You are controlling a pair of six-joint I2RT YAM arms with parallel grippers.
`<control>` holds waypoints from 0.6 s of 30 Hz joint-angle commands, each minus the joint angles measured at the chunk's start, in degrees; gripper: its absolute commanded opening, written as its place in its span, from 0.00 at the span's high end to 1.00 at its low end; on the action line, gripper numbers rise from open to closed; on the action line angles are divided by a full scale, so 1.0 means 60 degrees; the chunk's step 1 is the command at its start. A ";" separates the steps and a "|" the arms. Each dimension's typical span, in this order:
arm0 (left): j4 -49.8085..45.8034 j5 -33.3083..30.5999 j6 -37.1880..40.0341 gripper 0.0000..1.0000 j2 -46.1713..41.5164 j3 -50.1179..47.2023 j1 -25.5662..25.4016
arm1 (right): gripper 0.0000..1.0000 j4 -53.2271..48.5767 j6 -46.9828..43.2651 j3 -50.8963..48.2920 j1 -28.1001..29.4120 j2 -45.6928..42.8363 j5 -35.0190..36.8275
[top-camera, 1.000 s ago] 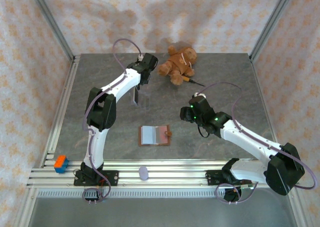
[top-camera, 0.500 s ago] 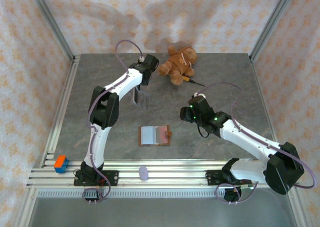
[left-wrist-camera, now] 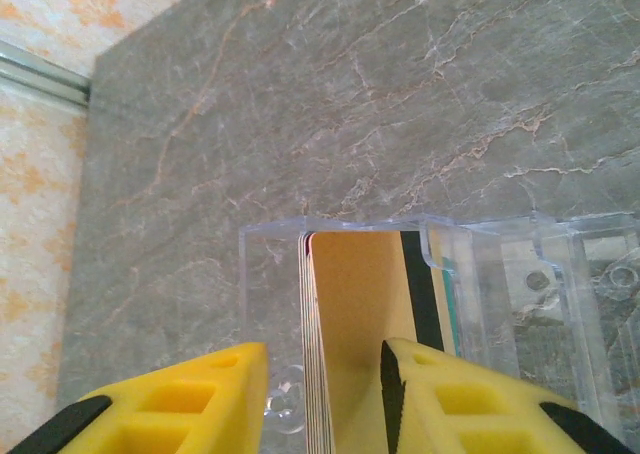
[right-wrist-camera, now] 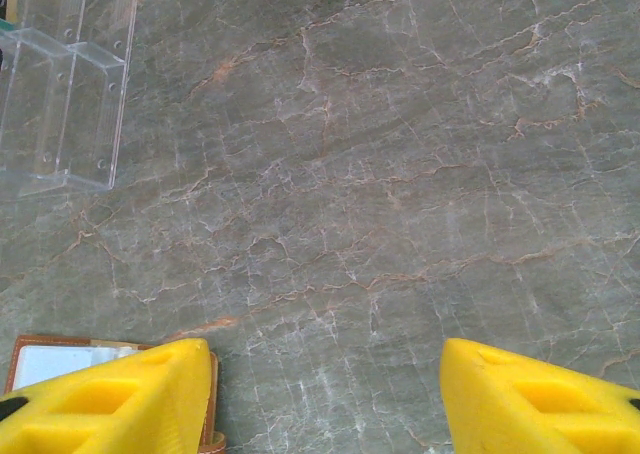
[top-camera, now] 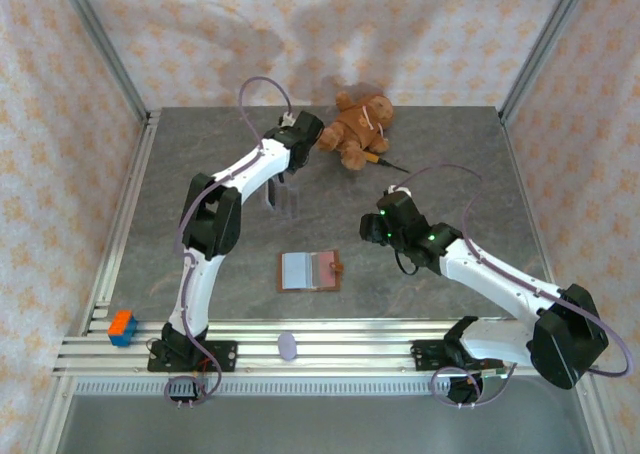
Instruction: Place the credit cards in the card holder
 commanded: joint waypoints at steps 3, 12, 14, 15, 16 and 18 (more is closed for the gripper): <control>-0.0074 -0.0864 0.0330 0.66 -0.0016 0.0351 -0.0166 | 0.38 -0.0228 0.0023 0.0015 -0.0060 -0.0110 0.0257; -0.0185 -0.0288 0.0252 0.47 0.0016 0.0427 -0.0166 | 0.37 -0.0257 0.0063 -0.0046 -0.0060 -0.0197 0.0257; -0.0252 -0.0362 0.0252 0.46 0.0091 0.0462 -0.0156 | 0.37 -0.0266 0.0083 -0.0045 -0.0060 -0.0199 0.0254; -0.0360 -0.0456 0.0255 0.46 0.0161 0.0521 -0.0163 | 0.37 -0.0275 0.0079 -0.0051 -0.0060 -0.0214 0.0256; -0.0490 -0.0563 0.0241 0.46 0.0235 0.0589 -0.0157 | 0.37 -0.0294 0.0085 -0.0056 -0.0060 -0.0224 0.0256; -0.0644 -0.0704 0.0223 0.46 0.0331 0.0603 -0.0166 | 0.37 -0.0298 0.0078 -0.0080 -0.0060 -0.0243 0.0271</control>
